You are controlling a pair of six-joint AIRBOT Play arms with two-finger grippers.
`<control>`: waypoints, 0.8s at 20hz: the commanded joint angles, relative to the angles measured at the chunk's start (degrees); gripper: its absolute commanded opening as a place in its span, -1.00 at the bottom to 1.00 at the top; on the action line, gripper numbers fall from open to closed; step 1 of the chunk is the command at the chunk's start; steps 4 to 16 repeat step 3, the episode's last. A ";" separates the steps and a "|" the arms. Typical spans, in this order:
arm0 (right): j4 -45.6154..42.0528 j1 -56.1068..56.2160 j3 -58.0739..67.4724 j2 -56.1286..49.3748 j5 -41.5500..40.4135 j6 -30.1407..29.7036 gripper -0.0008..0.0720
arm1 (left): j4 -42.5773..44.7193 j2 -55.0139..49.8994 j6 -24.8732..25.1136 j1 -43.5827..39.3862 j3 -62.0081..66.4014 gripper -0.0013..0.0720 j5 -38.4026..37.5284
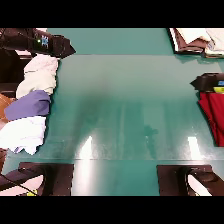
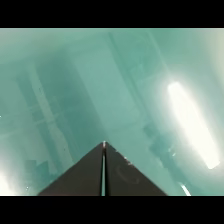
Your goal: Fold the shirts.
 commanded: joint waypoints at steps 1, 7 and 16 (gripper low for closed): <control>-0.09 7.04 0.04 0.42 -0.83 -0.02 -0.93 | 0.00 -0.02 0.00 -0.02 0.00 -0.89 0.22; 0.00 7.67 0.04 0.42 -0.81 0.00 -0.93 | 0.00 -0.02 0.00 -0.02 0.00 -0.89 0.79; 0.00 7.67 0.04 0.42 -0.81 0.00 -0.93 | 0.00 -0.02 0.00 -0.02 0.00 -0.89 0.79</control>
